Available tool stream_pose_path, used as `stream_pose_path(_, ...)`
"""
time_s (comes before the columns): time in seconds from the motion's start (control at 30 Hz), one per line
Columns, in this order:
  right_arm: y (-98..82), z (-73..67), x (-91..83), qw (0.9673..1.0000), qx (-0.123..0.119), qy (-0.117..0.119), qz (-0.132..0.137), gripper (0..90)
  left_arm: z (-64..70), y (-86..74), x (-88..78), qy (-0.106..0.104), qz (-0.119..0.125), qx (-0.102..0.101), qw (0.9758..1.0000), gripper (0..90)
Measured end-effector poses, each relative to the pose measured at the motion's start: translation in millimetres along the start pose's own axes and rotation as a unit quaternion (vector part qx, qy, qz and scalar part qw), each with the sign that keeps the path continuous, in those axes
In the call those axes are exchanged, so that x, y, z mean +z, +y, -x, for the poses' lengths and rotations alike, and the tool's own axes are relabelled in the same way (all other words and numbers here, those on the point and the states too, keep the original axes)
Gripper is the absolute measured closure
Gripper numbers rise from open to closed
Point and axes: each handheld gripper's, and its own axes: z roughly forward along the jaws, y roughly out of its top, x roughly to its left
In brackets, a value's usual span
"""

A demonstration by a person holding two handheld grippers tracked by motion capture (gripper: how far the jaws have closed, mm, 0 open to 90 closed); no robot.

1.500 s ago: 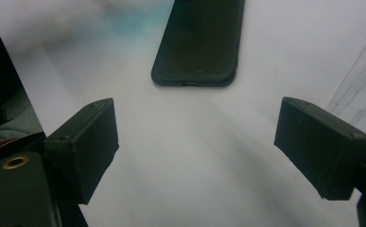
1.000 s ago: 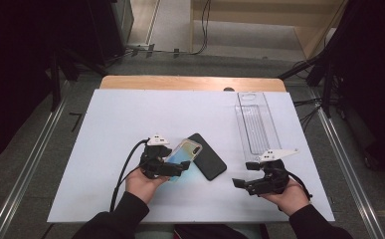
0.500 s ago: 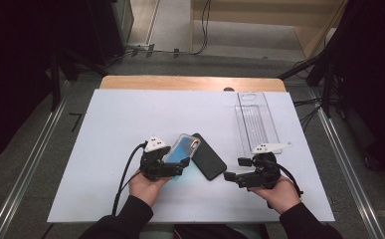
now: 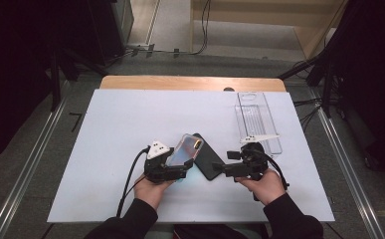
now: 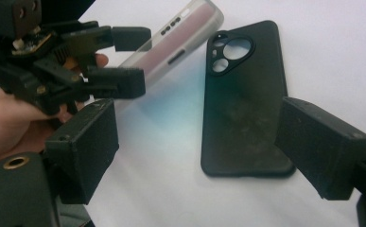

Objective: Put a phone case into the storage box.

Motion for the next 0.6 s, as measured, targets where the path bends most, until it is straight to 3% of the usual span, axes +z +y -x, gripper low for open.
stream_pose_path(0.1,3.4,-1.2,2.2,1.0,0.003,0.002,0.001,12.8,1.8,-1.8,0.2,0.005,0.011,0.002,0.9999,16.7)
stream_pose_path(0.17,8.3,-2.7,5.6,0.9999,0.009,0.008,0.006,12.8,5.4,-3.6,-0.5,0.025,0.023,0.013,0.9993,16.7)
stream_pose_path(0.6,22.5,-5.8,20.0,0.9995,0.017,0.021,0.019,13.5,12.5,-11.0,-0.2,0.041,0.062,0.02,0.9971,16.7)
